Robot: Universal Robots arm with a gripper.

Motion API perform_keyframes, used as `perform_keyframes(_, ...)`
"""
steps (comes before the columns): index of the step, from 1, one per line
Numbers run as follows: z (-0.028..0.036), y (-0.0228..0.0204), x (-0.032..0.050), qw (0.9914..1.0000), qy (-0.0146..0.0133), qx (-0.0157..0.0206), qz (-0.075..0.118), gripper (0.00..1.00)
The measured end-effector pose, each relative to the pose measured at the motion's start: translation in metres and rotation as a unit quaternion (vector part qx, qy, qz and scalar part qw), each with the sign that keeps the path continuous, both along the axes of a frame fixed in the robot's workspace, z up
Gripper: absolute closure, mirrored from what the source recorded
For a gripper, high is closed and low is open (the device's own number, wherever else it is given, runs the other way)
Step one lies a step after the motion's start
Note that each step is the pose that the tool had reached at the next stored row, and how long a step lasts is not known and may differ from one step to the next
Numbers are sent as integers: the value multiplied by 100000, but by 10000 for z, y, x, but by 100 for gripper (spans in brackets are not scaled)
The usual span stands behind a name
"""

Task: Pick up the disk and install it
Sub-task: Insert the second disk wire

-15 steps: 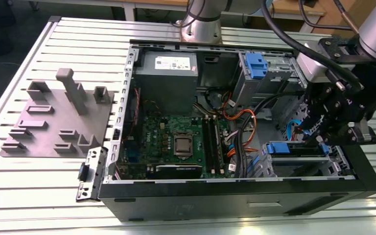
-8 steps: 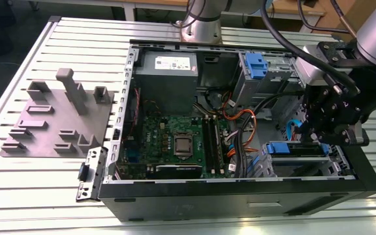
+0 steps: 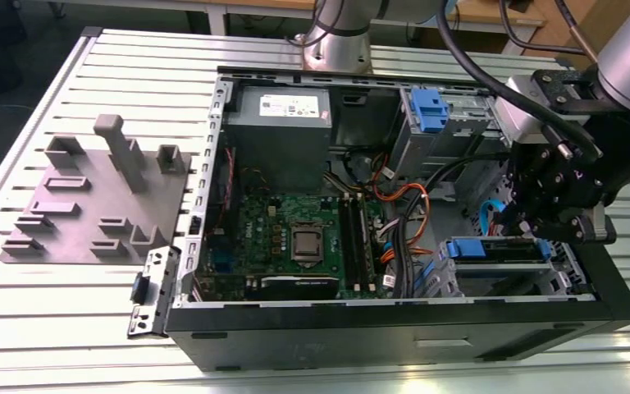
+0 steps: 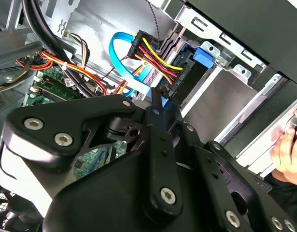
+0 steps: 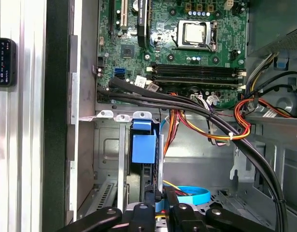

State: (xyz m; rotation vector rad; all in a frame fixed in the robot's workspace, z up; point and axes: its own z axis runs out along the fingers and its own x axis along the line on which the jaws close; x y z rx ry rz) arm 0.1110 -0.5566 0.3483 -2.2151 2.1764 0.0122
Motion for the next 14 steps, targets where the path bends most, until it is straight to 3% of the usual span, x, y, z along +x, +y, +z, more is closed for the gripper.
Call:
perform_keyframes(3,0,-1,0,100000,0,-3,0,78)
perform_keyframes(4,0,-1,0,100000,0,0,2,84)
perform_keyframes(14,-2,-18,-7,100000,0,-51,14,84)
